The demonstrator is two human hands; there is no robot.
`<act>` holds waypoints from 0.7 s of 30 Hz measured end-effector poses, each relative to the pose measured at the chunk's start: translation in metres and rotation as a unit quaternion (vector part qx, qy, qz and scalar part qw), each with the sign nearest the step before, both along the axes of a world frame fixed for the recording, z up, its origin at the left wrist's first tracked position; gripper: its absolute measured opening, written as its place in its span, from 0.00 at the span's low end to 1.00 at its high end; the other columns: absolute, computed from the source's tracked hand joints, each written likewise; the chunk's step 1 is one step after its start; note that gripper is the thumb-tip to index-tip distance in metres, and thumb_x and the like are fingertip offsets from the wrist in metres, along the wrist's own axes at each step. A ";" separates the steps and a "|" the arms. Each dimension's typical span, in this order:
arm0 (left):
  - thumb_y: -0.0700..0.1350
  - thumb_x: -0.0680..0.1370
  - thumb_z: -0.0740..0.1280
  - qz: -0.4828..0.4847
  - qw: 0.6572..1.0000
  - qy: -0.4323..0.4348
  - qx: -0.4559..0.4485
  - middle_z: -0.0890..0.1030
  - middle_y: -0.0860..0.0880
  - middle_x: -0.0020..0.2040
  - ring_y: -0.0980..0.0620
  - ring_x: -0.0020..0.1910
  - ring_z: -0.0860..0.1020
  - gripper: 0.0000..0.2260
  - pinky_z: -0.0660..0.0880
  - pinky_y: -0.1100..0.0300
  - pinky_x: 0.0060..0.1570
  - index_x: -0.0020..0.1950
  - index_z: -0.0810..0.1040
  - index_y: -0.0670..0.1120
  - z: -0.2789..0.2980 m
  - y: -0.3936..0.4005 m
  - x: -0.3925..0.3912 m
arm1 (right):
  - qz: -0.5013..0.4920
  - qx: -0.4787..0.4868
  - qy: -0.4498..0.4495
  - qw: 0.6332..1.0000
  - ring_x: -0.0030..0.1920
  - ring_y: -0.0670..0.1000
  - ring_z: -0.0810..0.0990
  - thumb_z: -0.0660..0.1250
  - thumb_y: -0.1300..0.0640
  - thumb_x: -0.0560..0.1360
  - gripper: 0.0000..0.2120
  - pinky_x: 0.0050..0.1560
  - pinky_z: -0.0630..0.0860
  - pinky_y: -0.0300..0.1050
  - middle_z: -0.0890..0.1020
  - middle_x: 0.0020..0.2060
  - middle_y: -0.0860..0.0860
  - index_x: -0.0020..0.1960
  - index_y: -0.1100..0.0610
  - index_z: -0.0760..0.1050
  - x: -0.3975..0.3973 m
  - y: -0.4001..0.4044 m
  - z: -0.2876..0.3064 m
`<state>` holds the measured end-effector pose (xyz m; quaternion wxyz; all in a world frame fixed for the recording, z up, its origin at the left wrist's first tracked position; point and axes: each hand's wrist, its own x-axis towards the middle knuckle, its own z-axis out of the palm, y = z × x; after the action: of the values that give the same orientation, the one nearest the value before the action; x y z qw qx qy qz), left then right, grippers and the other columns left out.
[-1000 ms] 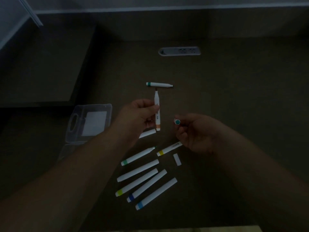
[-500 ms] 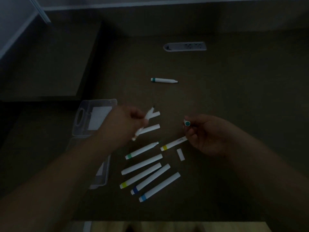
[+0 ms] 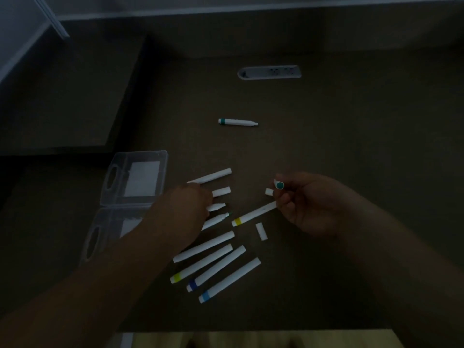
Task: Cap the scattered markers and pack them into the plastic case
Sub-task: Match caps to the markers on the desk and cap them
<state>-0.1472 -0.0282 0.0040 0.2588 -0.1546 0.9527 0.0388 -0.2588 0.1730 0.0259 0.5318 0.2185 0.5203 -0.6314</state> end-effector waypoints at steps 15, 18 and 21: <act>0.50 0.81 0.63 0.069 0.996 0.059 0.004 0.77 0.49 0.52 0.54 0.48 0.76 0.12 0.72 0.60 0.46 0.63 0.76 0.49 0.014 -0.002 -0.014 | -0.008 -0.001 -0.003 1.000 0.30 0.45 0.76 0.70 0.56 0.73 0.14 0.26 0.74 0.35 0.79 0.34 0.52 0.57 0.59 0.79 0.004 0.005 0.000; 0.49 0.81 0.63 0.071 0.990 0.118 0.013 0.76 0.47 0.61 0.51 0.58 0.75 0.15 0.74 0.55 0.58 0.67 0.73 0.48 0.026 -0.008 -0.038 | -0.016 0.002 -0.005 1.000 0.30 0.45 0.76 0.71 0.56 0.73 0.12 0.26 0.74 0.36 0.80 0.34 0.52 0.55 0.59 0.79 0.001 0.003 0.002; 0.49 0.79 0.67 0.085 0.984 0.152 0.036 0.73 0.45 0.67 0.48 0.63 0.73 0.21 0.72 0.50 0.63 0.71 0.70 0.48 0.027 -0.015 -0.070 | -0.031 -0.001 0.005 1.000 0.30 0.44 0.76 0.71 0.56 0.74 0.10 0.24 0.73 0.36 0.79 0.35 0.51 0.53 0.59 0.79 -0.008 -0.002 0.006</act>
<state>-0.2171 -0.0431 0.0307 0.1124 -0.2178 0.9622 0.1183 -0.2664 0.1713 0.0321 0.5096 0.2308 0.5150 -0.6495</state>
